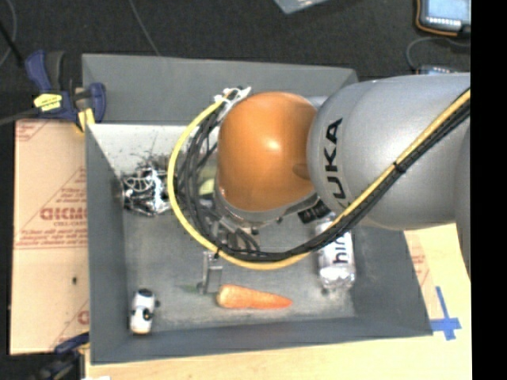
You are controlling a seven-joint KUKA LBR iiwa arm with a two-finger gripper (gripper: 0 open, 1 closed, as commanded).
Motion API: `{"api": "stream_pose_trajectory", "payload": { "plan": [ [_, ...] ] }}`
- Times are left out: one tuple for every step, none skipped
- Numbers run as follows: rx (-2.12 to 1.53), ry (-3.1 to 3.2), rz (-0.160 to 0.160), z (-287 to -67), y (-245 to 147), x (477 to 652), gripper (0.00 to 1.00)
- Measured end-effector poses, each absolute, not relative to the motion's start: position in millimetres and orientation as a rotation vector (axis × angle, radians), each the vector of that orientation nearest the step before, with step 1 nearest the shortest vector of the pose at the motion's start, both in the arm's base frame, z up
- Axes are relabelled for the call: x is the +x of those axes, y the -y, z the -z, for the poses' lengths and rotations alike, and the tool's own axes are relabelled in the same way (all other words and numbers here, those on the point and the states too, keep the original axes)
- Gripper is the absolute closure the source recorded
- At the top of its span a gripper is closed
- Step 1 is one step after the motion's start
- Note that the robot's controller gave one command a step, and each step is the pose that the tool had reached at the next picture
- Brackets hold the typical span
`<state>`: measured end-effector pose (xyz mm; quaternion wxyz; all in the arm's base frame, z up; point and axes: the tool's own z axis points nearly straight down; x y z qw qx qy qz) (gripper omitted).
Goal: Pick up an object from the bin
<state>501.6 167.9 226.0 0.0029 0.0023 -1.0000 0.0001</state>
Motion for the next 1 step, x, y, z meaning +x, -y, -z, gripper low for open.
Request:
{"api": "stream_pose_trajectory", "payload": {
  "plan": [
    [0.001,3.144,0.002,-230.4,-167.0,503.3,0.00]
  ]
}}
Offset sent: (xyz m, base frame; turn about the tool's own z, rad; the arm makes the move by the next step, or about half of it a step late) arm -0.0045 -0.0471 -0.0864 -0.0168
